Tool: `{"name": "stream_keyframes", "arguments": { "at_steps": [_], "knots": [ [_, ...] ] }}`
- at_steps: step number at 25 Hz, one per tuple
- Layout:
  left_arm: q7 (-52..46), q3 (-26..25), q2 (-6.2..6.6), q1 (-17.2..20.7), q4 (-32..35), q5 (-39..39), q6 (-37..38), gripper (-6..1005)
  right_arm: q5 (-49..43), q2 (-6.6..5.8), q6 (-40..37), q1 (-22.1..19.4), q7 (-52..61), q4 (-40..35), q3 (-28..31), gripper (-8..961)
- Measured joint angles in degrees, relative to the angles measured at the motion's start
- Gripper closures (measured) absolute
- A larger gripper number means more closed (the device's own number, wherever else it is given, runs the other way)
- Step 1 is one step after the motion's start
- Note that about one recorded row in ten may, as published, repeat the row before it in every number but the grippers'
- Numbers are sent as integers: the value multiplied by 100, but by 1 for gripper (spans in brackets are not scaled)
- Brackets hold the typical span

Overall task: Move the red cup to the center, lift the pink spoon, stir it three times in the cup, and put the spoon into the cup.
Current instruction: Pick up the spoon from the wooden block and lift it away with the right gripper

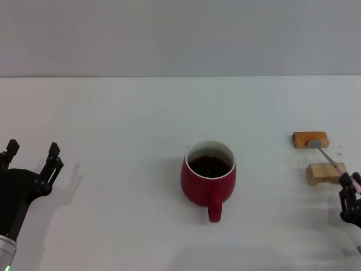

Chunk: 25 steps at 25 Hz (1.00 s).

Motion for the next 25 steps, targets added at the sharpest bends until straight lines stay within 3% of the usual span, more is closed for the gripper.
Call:
{"name": "stream_keyframes", "arguments": {
  "at_steps": [25],
  "knots": [
    [0, 53, -9, 80, 41, 0, 293, 184, -38, -31, -1723, 180, -447, -118, -15, 955]
  ]
}}
